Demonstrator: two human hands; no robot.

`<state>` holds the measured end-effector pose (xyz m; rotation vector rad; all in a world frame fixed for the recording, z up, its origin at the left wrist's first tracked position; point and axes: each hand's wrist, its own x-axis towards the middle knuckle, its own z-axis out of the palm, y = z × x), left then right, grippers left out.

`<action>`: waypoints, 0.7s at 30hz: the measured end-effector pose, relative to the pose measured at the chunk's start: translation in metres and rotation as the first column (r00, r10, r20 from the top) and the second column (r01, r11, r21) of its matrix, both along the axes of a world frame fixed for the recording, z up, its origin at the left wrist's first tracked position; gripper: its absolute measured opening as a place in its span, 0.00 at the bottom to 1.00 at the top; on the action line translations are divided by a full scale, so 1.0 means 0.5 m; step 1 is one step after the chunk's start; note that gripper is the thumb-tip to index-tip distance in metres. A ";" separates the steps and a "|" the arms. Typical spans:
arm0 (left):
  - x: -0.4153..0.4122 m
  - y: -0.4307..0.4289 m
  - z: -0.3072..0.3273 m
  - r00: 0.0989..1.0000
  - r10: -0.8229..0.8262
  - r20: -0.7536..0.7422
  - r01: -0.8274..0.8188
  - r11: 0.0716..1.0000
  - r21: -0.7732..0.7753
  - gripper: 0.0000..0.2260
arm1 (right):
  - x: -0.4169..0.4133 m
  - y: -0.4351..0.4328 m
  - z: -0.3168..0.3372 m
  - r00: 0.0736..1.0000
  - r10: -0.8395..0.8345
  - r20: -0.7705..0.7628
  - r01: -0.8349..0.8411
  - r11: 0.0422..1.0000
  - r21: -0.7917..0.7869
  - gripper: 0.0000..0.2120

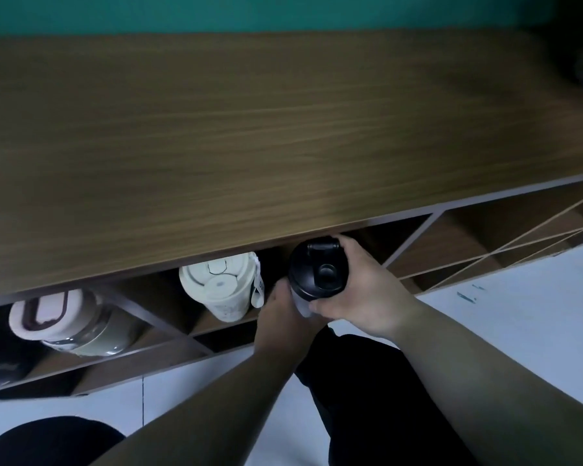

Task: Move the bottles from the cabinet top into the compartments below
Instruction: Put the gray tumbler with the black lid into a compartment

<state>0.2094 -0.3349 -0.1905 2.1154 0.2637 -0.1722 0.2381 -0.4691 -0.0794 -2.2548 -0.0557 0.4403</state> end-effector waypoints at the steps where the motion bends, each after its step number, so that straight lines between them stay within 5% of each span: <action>1: 0.009 0.000 -0.005 1.000 -0.018 -0.012 0.018 0.999 0.038 0.33 | 0.007 -0.003 -0.005 1.000 0.007 -0.006 -0.007 1.000 0.000 0.48; 14: 0.052 0.021 -0.042 0.996 -0.093 0.000 0.092 0.981 0.170 0.27 | 0.051 -0.008 -0.035 0.997 0.050 -0.056 -0.048 0.998 0.043 0.44; 21: 0.054 0.022 -0.053 0.994 -0.099 -0.036 0.104 0.966 0.235 0.34 | 0.057 -0.013 -0.043 0.996 0.042 -0.080 -0.035 0.996 0.078 0.43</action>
